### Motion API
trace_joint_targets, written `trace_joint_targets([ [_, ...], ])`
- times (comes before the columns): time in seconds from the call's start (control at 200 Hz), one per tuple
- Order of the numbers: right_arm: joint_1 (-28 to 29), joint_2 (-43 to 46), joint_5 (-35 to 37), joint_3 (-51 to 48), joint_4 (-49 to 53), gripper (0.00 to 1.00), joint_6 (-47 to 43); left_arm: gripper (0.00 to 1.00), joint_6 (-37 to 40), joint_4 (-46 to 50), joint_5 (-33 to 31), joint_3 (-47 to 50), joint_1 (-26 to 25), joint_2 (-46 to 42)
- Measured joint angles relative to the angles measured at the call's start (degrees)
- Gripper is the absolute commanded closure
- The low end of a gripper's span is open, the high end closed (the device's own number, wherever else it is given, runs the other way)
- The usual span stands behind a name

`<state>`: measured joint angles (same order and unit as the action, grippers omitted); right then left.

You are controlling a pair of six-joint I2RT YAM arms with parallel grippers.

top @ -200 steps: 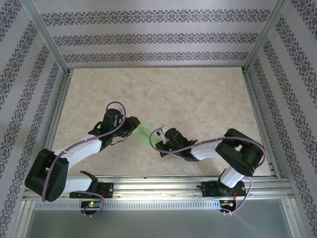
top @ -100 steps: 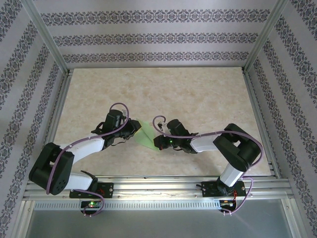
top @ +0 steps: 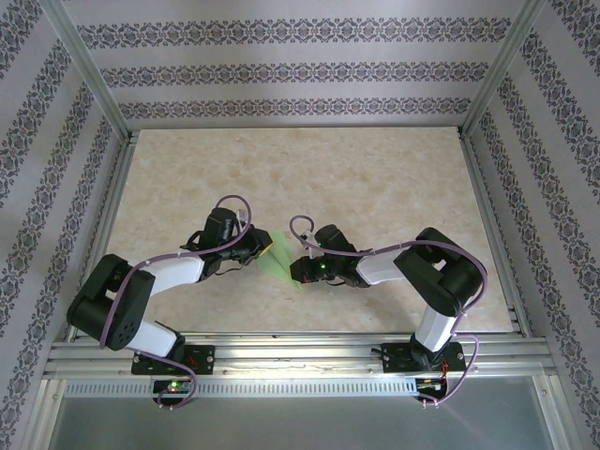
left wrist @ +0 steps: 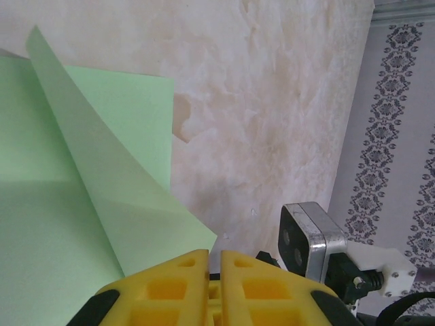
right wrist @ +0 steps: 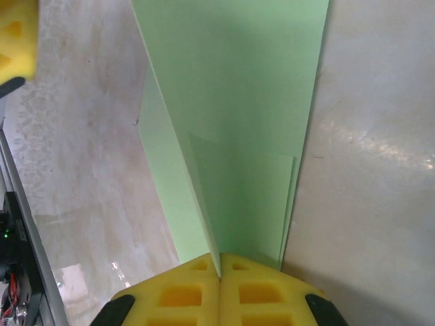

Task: Fold a paper plane with a square sheet of paper (pick it up from the middle)
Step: Fourth fold the wing at the center of the table.

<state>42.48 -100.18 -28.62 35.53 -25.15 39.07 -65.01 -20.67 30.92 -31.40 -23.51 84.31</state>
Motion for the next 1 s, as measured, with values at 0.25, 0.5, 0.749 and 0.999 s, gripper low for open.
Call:
trace_joint_targets([
  [0.25, -0.39, -0.39, -0.87, 0.0, -0.59, 0.94, 1.6, 0.91, -0.37, -3.61, 1.68, 0.0, -0.15, 3.3],
  [0.5, -1.14, -0.85, -2.47, 0.0, -1.14, 0.94, 3.21, 0.91, -1.2, -6.91, 1.95, 0.0, -0.9, 6.82],
  [0.749, -1.51, -0.85, -2.73, -0.11, -1.29, 0.93, 3.28, 0.91, -1.4, -8.76, 2.12, -0.37, -0.98, 11.02],
  [0.999, -1.88, -0.87, -2.99, -0.24, -1.38, 0.92, 4.2, 0.91, -1.46, -9.97, 2.34, -1.22, -1.29, 12.9],
])
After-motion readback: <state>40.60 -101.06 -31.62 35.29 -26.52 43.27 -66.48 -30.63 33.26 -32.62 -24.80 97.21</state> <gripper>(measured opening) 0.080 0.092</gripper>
